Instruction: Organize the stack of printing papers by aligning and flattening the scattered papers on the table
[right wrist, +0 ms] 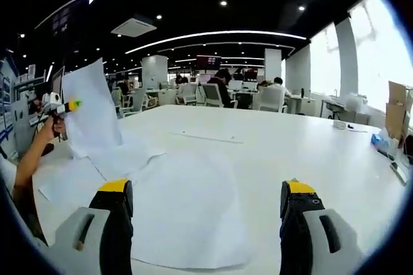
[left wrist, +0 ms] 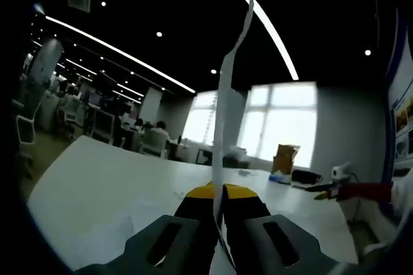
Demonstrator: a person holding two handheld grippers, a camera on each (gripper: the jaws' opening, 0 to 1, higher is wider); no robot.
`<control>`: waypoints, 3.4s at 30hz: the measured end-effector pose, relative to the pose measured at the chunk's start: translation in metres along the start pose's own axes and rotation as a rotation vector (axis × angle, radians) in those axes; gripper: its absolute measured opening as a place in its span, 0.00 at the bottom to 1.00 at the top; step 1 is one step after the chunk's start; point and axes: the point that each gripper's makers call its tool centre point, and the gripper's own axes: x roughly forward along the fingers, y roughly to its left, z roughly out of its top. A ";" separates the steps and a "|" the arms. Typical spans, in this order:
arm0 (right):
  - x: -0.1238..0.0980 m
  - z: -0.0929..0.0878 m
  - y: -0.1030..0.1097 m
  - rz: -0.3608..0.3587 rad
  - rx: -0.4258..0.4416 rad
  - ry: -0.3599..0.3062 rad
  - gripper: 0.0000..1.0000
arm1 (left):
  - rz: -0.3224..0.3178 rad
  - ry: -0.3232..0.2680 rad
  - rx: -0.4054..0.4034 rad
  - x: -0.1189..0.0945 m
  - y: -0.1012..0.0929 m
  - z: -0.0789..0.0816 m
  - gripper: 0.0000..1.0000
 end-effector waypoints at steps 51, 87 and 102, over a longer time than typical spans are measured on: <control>0.033 -0.015 -0.006 0.011 0.001 0.092 0.90 | 0.007 -0.006 0.004 -0.001 0.002 0.001 0.06; 0.053 -0.038 -0.008 0.042 0.045 0.153 0.89 | 0.009 0.008 0.010 0.000 0.005 -0.001 0.06; 0.061 -0.049 -0.021 0.020 0.048 0.184 0.89 | 0.011 0.008 0.014 -0.001 0.003 -0.002 0.06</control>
